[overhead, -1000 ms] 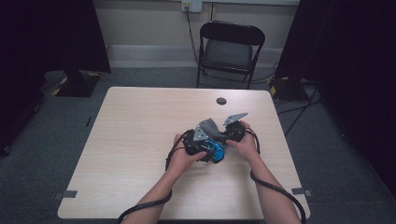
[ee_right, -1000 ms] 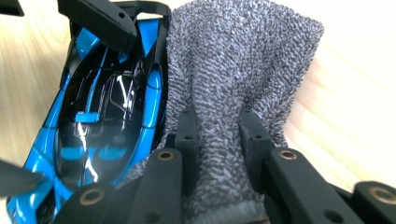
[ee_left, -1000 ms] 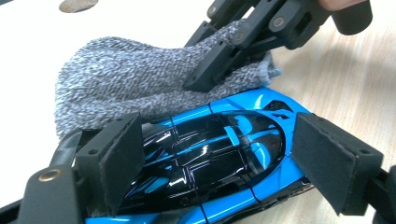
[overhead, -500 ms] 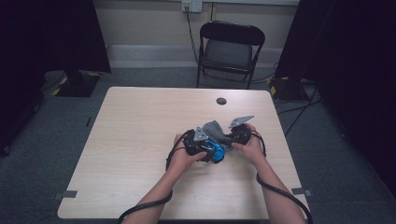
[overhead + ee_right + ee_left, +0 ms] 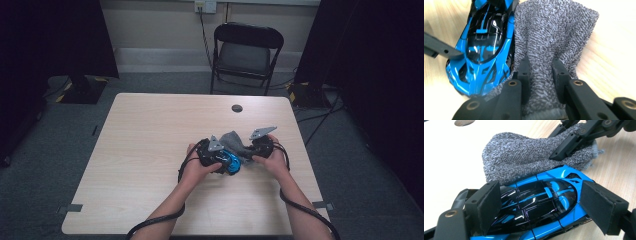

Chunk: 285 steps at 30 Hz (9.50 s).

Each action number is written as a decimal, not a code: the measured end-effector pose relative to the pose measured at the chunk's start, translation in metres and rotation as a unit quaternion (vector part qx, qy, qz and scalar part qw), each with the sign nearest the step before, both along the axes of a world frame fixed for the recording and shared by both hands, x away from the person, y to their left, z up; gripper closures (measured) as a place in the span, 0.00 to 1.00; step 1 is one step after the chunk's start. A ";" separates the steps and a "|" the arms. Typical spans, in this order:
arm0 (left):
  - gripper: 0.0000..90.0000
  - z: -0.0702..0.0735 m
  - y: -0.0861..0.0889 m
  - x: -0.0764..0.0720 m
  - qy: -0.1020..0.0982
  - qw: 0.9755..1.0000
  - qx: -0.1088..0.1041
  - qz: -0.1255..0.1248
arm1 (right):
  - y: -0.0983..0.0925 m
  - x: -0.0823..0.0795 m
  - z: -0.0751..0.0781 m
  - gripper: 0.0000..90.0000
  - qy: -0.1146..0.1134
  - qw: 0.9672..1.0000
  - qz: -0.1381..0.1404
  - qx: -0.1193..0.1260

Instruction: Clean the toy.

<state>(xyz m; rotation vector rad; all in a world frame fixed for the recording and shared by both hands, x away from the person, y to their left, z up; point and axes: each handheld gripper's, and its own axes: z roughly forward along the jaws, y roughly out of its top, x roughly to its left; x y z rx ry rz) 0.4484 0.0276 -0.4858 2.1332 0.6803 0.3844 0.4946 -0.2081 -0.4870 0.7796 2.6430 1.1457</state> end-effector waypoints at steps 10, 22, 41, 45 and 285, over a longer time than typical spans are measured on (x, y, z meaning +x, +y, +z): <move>0.19 0.000 0.000 0.001 0.003 1.000 -0.001 0.001 | -0.008 -0.006 0.000 0.82 -0.001 1.000 0.000 0.001; 0.19 0.001 0.000 0.001 0.004 1.000 0.002 -0.001 | -0.014 -0.014 0.001 0.82 0.000 1.000 0.000 -0.003; 0.19 0.002 -0.001 0.001 0.006 1.000 0.004 -0.001 | -0.027 -0.031 0.001 0.82 -0.005 1.000 0.000 -0.004; 0.19 0.002 -0.001 0.001 0.007 1.000 0.006 -0.001 | -0.031 -0.036 0.001 0.82 -0.004 1.000 -0.002 -0.001; 0.40 0.003 0.144 -0.058 0.098 0.987 0.014 0.125 | 0.081 -0.036 0.010 0.21 -0.041 0.996 -0.070 0.036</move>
